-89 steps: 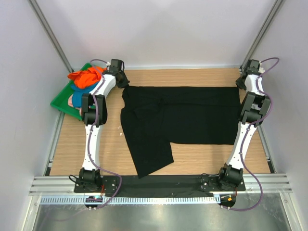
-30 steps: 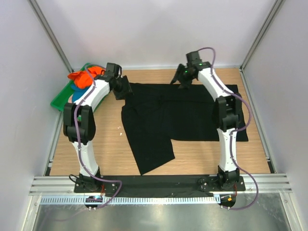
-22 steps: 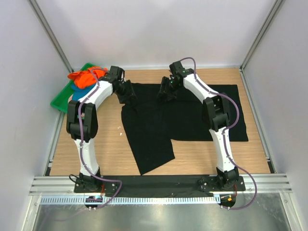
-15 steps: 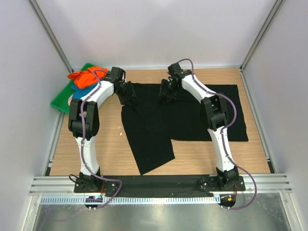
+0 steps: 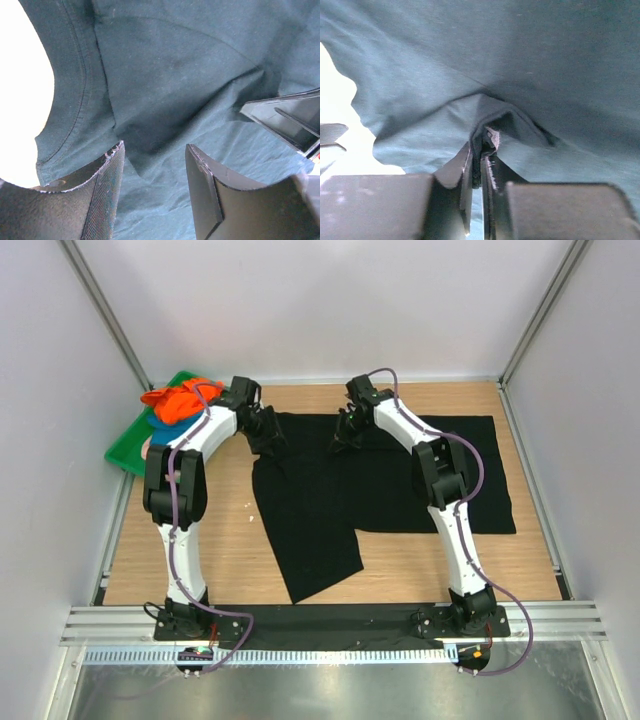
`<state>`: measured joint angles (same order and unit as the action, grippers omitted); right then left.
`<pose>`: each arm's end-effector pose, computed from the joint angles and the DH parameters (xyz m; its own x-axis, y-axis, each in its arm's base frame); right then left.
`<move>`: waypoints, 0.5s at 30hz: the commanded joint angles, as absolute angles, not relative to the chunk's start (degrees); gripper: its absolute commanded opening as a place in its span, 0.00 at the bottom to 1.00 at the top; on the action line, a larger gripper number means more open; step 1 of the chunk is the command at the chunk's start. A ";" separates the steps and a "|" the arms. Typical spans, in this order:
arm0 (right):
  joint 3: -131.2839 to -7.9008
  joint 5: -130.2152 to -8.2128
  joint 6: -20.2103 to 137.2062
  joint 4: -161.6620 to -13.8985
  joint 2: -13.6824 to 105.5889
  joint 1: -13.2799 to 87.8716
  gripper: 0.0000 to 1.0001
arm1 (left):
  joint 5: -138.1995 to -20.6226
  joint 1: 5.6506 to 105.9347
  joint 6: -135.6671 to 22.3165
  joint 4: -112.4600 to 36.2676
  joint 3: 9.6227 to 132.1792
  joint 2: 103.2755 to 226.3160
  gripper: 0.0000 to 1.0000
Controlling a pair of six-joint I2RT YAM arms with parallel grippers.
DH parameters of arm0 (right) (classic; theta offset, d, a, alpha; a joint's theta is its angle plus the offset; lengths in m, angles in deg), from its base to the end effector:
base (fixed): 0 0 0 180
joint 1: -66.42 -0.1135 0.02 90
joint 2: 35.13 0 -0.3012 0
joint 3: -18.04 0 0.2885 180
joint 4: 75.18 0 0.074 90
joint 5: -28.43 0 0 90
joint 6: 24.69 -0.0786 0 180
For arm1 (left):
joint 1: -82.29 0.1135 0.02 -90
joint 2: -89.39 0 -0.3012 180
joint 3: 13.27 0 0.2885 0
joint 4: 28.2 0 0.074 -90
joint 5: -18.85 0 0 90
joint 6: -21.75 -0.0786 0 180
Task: Fold and stack the t-shirts
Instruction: Fold the tshirt
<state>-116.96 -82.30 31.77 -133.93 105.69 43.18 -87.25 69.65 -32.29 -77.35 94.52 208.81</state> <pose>0.5439 0.2638 0.1413 -0.9727 0.1447 -0.1813 0.0345 0.8632 0.5037 0.5061 -0.1358 0.1872 -0.8903 -0.3785 -0.2530 -0.2230 0.8470 -0.4826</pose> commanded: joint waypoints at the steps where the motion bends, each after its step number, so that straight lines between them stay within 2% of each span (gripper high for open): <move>1: -113.86 -88.46 21.32 -127.03 101.46 43.04 0.10 | -88.46 69.46 -32.31 -77.03 97.61 208.13 0.53; 2: -112.88 -89.51 18.58 -125.78 100.93 43.30 0.02 | -88.55 69.37 -32.39 -77.03 97.70 208.22 0.53; 8: -106.64 -88.73 6.53 -124.36 95.32 43.83 0.02 | -89.87 69.46 -33.80 -77.29 97.87 207.95 0.53; 15: -97.41 -87.33 -0.25 -121.03 89.51 46.47 0.02 | -90.22 69.37 -35.29 -78.61 96.65 206.90 0.52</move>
<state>-99.25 -87.16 5.54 -124.37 95.39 45.19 -88.58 69.60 -33.49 -77.46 95.90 208.81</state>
